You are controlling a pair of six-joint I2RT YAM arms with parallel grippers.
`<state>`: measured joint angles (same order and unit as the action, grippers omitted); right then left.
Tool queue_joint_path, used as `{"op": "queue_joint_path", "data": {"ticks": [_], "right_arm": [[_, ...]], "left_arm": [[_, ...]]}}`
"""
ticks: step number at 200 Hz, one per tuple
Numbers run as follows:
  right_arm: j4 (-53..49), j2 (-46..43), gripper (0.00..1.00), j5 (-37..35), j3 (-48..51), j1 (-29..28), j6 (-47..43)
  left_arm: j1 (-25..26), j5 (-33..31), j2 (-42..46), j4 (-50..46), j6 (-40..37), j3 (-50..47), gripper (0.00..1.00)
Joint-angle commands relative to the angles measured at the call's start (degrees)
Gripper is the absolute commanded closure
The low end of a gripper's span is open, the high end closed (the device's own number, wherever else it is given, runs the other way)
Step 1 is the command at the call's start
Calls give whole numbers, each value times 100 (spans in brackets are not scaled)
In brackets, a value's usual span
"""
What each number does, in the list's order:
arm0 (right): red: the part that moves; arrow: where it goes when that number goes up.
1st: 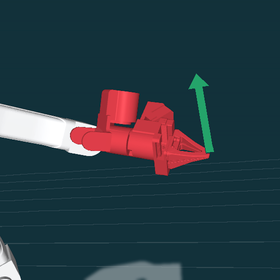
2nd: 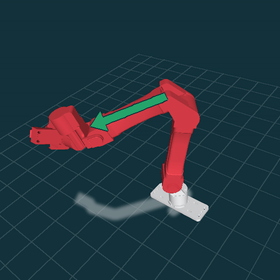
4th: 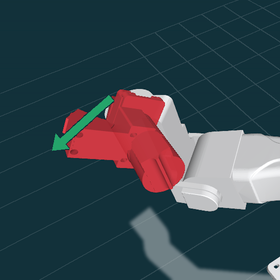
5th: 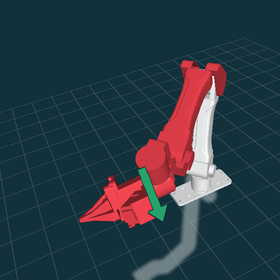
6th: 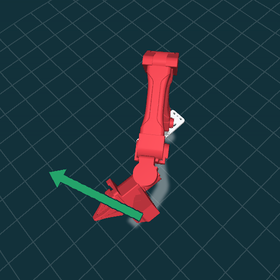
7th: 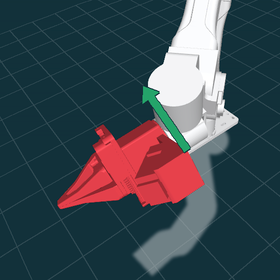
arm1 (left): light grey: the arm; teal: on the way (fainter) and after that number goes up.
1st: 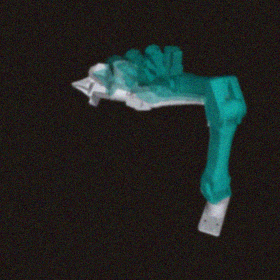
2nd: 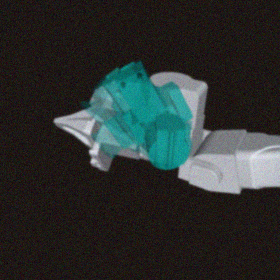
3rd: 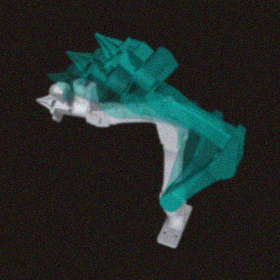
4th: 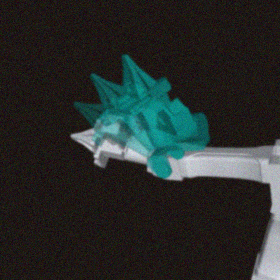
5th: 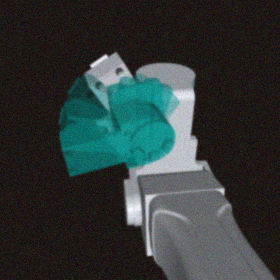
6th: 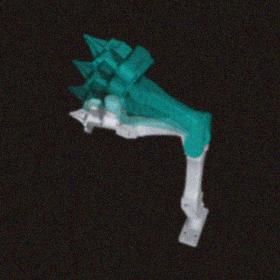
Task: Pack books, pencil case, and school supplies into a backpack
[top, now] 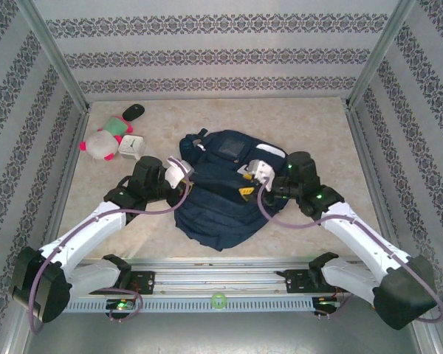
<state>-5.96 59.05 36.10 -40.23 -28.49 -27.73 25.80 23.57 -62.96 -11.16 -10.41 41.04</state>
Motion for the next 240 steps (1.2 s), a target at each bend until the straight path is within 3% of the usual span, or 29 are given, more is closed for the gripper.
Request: {"op": "queue_joint_path", "data": {"ticks": [1,31,50,57,74,104,118,127,141,150,163,185,210,233,240], "right_arm": [[418,12,48,-1151,-49,-826,-101],[652,665,48,-1800,-284,-1257,8],[650,960,51,-2017,-480,-1334,-72],[609,992,60,-2017,-548,-1335,-117],[572,920,100,-1940,-583,-1265,-260],[357,485,100,-397,-492,-621,-503],[290,357,100,-216,-460,-421,-567],[164,336,100,-186,-500,-324,-652],[80,348,100,-91,-545,-208,-697],[117,365,100,47,-548,-146,-697],[143,444,100,243,-589,-80,-678],[128,588,100,453,-711,-36,-674],[69,682,100,638,-832,-26,-629],[-135,727,100,670,-950,-25,-633],[-200,723,100,641,-969,-17,-631]], "left_arm": [[-40,848,44,373,154,90,100],[-3,1189,164,283,43,139,100],[-5,977,258,142,-21,131,100],[-2,741,274,115,-14,104,100],[-22,-214,205,54,105,39,100],[-230,-1625,-189,-86,264,16,100],[-275,-1893,-396,-80,288,136,97],[-274,-1813,-481,-21,290,233,90],[-264,-1263,-479,226,112,344,62],[-258,-551,-351,505,-169,332,46],[-215,459,-105,1054,-638,228,33],[-27,1354,4,1469,-1486,244,25],[378,1203,-586,554,-2625,910,23],[573,1050,-1218,768,-2742,1236,22],[633,943,-1386,990,-2651,1284,28]]}}
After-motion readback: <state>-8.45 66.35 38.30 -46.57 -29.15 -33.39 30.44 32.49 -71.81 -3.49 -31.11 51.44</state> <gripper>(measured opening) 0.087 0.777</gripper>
